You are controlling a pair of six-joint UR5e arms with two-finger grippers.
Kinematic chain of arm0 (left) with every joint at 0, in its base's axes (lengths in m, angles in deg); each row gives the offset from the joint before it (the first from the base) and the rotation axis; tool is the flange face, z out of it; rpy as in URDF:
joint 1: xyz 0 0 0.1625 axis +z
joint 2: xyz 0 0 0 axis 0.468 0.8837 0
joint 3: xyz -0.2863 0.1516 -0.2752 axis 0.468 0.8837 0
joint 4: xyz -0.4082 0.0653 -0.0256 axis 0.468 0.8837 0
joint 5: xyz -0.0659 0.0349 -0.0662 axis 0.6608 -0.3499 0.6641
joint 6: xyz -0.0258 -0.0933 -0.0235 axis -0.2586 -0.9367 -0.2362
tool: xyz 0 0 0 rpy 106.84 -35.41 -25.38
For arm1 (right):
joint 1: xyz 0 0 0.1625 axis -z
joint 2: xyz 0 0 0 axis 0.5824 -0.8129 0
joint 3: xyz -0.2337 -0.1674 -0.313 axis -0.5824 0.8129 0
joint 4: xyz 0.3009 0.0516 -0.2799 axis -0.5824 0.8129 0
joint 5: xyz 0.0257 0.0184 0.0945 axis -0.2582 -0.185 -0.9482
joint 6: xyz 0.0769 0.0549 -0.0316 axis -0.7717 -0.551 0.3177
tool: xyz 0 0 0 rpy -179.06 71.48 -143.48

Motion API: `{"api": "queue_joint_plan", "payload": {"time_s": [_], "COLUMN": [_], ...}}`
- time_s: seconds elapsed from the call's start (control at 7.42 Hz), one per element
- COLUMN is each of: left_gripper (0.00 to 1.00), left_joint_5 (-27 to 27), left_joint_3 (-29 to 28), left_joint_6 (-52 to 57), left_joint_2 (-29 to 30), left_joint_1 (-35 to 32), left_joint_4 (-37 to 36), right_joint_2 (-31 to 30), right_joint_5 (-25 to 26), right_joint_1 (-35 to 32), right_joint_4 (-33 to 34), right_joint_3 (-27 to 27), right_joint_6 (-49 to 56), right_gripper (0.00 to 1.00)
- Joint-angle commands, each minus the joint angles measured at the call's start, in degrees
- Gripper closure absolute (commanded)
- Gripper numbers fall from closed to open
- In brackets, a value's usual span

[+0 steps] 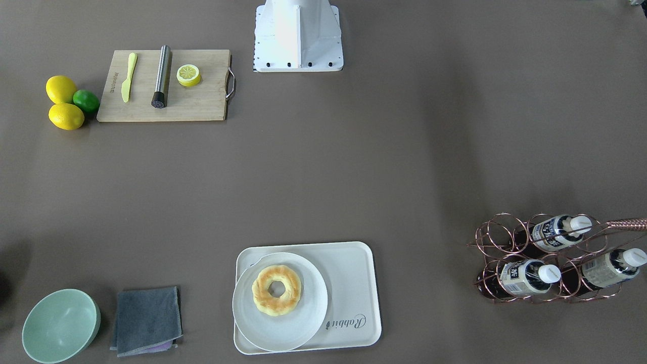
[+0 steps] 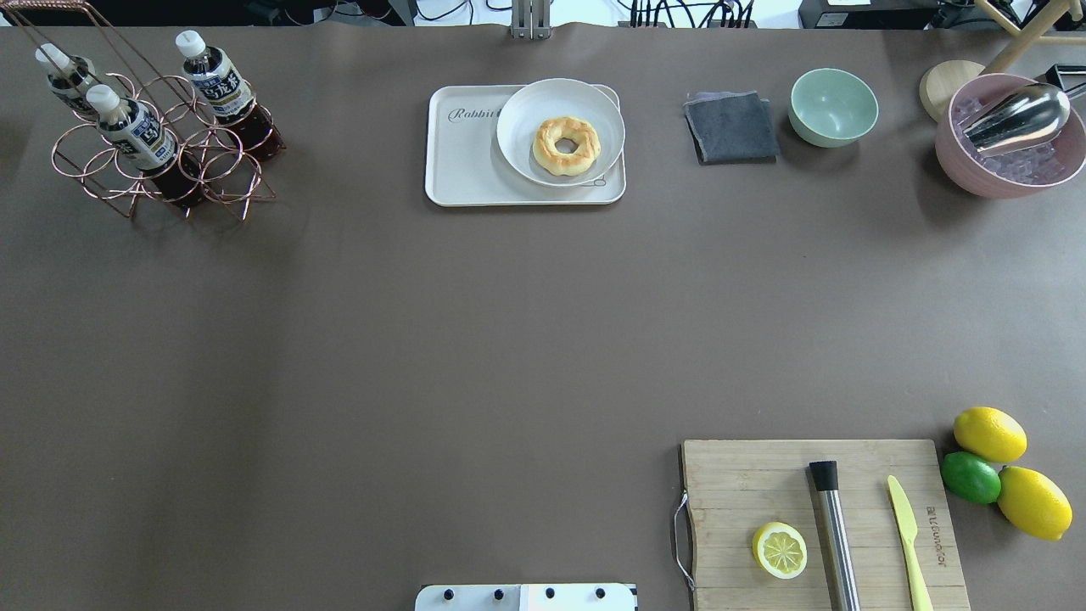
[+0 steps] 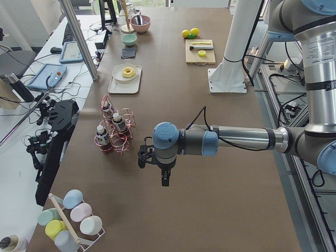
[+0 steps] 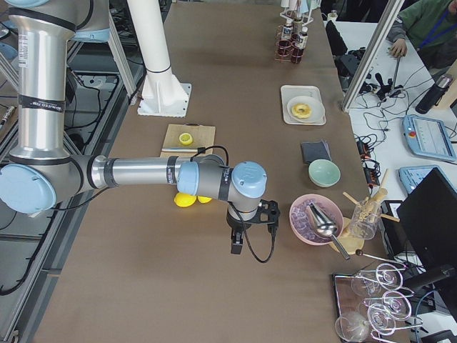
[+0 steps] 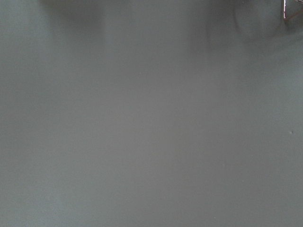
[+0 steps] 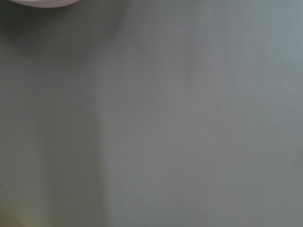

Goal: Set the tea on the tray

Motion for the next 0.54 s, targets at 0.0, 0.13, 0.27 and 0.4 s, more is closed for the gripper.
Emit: {"api": "queue_joint_plan", "payload": {"time_s": [0.0, 0.13, 0.27, 0.4], "left_gripper": [0.02, 0.02, 0.02, 0.02], "left_joint_5": [0.14, 0.05, 0.23, 0.84], "left_joint_3": [0.99, 0.90, 0.81, 1.16], "left_joint_6": [-0.06, -0.15, -0.15, -0.15], "left_joint_2": [0.72, 1.33, 1.34, 1.60], "left_joint_1": [-0.04, -0.04, -0.04, -0.13], "left_joint_4": [0.01, -0.07, 0.01, 0.36], "right_joint_2": [0.17, 0.43, 0.52, 0.52], "right_joint_5": [-0.08, 0.01, 0.01, -0.07], "right_joint_1": [0.00, 0.00, 0.00, 0.00], "right_joint_4": [-0.08, -0.08, -0.08, -0.08], "right_joint_3": [-0.14, -0.06, -0.05, -0.05], "right_joint_6": [-0.05, -0.05, -0.05, -0.05], "right_gripper": [0.00, 0.00, 0.00, 0.00]}}
